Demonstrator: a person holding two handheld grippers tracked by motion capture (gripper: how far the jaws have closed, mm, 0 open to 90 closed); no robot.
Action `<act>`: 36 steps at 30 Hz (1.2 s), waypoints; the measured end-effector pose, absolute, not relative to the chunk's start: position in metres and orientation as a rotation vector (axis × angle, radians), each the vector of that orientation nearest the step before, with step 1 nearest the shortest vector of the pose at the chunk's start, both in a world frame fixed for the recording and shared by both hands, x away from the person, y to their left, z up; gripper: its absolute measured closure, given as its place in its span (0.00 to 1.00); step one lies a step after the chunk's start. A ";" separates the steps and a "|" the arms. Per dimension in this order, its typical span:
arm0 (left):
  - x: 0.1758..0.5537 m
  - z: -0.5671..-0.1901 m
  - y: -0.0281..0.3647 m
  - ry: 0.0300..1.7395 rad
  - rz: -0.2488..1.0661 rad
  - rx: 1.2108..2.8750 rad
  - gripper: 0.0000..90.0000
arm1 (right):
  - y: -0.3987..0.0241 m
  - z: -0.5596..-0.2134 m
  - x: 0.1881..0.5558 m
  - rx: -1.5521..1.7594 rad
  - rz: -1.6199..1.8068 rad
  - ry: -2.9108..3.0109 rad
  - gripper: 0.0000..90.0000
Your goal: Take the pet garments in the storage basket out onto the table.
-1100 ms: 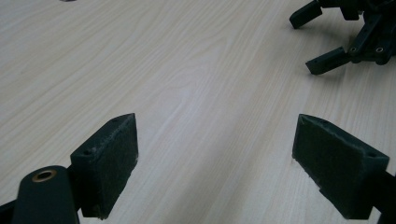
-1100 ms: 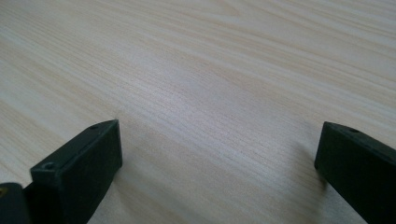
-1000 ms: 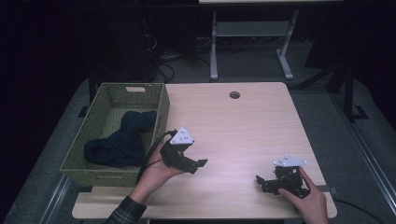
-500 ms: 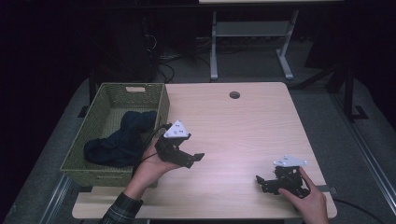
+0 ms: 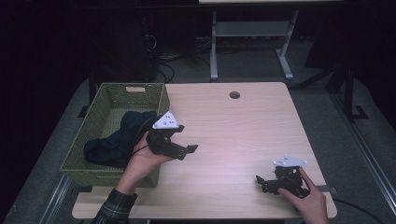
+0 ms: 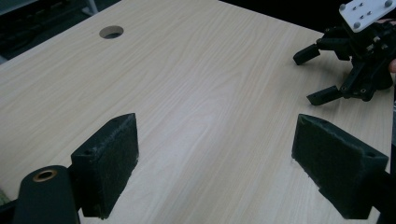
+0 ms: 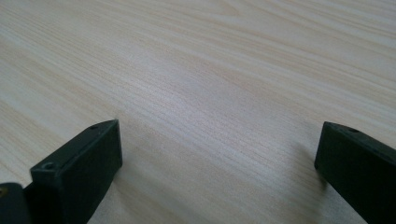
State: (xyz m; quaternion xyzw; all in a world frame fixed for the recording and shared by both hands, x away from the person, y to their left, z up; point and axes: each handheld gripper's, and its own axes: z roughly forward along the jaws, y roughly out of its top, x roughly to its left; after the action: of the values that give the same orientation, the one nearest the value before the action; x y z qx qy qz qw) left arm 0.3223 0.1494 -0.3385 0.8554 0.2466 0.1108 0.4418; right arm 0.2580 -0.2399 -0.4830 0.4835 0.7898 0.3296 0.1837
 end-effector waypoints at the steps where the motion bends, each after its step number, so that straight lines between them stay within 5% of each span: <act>1: 0.323 -0.337 0.151 0.610 0.275 2.126 0.16 | -0.240 -0.483 0.258 1.363 0.930 2.227 0.00; 36: 0.339 -0.319 0.246 0.804 0.424 2.060 0.16 | -0.240 -0.483 0.258 1.367 0.931 2.225 0.00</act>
State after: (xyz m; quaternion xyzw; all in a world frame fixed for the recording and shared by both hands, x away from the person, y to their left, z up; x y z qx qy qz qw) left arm 0.3385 0.2464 -0.3186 0.8257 0.3223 0.1699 0.4305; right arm 0.2580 -0.2397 -0.4830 0.4848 0.7888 0.3302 0.1836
